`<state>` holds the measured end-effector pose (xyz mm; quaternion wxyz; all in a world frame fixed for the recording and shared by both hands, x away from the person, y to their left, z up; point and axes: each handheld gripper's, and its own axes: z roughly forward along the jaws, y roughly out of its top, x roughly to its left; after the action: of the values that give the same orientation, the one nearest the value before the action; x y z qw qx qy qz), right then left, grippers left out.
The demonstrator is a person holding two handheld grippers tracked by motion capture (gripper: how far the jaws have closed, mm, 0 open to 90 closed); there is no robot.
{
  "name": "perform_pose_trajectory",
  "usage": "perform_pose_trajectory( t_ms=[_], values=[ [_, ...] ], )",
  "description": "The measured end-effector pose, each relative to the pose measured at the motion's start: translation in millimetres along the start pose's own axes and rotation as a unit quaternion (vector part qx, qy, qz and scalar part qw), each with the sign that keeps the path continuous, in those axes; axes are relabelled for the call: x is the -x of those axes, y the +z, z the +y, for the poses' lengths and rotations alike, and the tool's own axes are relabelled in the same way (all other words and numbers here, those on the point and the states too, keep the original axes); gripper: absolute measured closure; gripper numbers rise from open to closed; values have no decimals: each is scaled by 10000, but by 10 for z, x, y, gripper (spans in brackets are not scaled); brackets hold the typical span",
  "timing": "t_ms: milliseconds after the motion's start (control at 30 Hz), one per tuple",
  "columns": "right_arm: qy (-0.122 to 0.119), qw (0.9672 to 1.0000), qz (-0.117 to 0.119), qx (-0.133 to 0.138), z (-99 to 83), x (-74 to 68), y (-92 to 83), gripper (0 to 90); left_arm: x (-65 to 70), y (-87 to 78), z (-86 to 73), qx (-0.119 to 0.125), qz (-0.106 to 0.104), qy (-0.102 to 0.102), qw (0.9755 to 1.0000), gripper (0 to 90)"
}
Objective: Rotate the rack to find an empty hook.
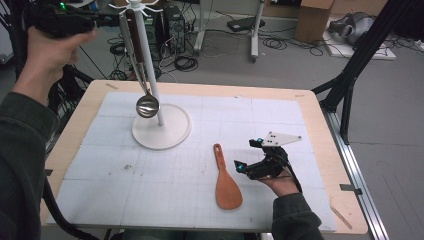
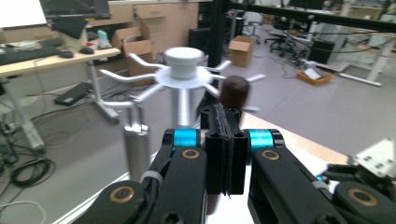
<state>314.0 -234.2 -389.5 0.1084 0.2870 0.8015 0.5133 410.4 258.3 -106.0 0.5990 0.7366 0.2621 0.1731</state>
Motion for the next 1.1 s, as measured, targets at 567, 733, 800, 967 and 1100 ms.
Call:
perform_pose_trajectory(
  t_ms=[567,733,800,967,1100],
  values=[
    [-20,10000,-35,-52,-4,-18,9,14,272,164,30,21,-237,120,9996,881],
    [-10,10000,-43,-39,-6,-16,-4,14,253,209,28,140,-76,6,9999,871],
    [8,10000,-40,-24,-9,-10,-8,14,232,201,34,195,-10,-17,9998,870],
    [-8,10000,-35,-23,-11,-11,-5,14,198,181,34,220,55,-53,9997,870],
    [-6,10000,-32,-24,-11,-12,-6,14,193,160,34,209,93,-40,9997,870]
  ],
)
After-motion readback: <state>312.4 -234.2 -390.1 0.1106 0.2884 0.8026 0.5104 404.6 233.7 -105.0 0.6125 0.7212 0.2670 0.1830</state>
